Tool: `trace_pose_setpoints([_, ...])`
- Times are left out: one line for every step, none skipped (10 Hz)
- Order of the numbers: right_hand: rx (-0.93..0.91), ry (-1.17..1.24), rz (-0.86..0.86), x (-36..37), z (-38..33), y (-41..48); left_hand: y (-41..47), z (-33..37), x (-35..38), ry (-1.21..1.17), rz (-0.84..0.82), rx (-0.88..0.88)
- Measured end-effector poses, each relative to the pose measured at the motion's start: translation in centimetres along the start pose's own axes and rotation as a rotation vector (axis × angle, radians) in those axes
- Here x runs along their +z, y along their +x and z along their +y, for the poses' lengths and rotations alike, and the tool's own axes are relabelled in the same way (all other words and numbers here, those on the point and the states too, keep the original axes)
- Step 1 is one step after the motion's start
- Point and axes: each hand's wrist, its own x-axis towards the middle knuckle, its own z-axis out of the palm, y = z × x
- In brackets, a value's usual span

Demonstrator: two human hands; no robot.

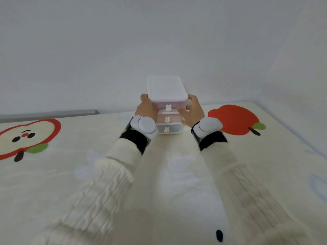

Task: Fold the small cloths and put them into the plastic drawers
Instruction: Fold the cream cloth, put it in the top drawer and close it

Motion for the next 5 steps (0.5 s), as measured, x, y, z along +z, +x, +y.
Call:
trace_pose_setpoints([0.020,0.017,0.005,0.5,0.2,1.1,1.2,-0.2,0.0,-0.005,-0.039,-0.025])
trace_pose_setpoints([0.046,0.017,-0.046,1.0,0.3,1.9,2.3,-0.6,-0.1,-0.014,-0.070,-0.060])
trace_pose_setpoints([0.076,-0.034,-0.090,1.0,-1.1,2.0,3.0,-0.7,-0.8,0.020,-0.107,-0.085])
trace_pose_setpoints([0.094,-0.081,-0.057,-0.2,-3.2,2.6,2.8,0.7,-1.8,0.092,-0.158,-0.098])
trace_pose_setpoints([0.142,-0.093,-0.046,-1.9,-6.6,2.4,2.7,3.0,-3.7,0.147,-0.122,-0.091])
